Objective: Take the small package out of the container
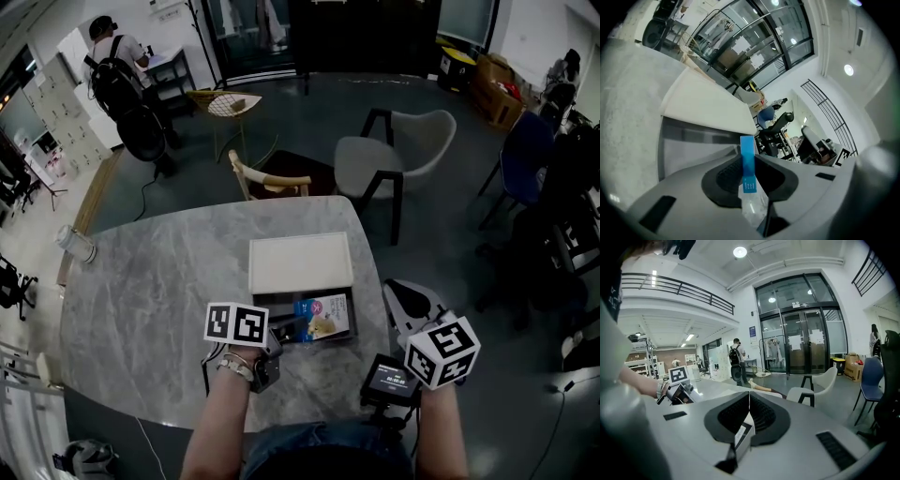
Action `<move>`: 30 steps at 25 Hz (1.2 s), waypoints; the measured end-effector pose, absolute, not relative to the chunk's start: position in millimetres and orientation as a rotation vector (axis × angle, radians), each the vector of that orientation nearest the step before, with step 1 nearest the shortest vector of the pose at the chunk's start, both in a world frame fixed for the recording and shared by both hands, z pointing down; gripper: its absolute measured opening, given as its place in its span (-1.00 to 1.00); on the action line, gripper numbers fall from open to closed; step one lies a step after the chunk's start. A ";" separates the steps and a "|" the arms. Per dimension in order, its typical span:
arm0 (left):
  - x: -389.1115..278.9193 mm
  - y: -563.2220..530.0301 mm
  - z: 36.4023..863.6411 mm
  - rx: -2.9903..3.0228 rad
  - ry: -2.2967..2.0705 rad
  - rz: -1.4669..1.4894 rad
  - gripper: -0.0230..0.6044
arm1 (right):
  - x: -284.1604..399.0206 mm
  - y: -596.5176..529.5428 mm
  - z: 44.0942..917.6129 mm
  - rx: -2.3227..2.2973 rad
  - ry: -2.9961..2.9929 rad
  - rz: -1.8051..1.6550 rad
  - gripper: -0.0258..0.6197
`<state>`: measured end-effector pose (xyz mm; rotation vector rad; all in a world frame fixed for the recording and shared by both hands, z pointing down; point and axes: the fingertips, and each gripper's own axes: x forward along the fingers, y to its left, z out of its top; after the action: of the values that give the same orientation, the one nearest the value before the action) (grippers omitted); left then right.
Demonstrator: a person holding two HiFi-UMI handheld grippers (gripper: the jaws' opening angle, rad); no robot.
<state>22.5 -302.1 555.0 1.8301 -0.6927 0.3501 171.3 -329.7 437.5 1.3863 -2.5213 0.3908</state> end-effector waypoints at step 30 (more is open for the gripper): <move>-108.7 -263.1 453.0 1.959 -0.956 -0.067 -0.65 | 116.3 -293.4 393.2 1.274 -2.540 0.220 -0.84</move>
<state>-108.7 -263.1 453.0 1.9590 -0.9558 -0.0670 116.3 -293.4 393.2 1.2743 -2.5398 0.2198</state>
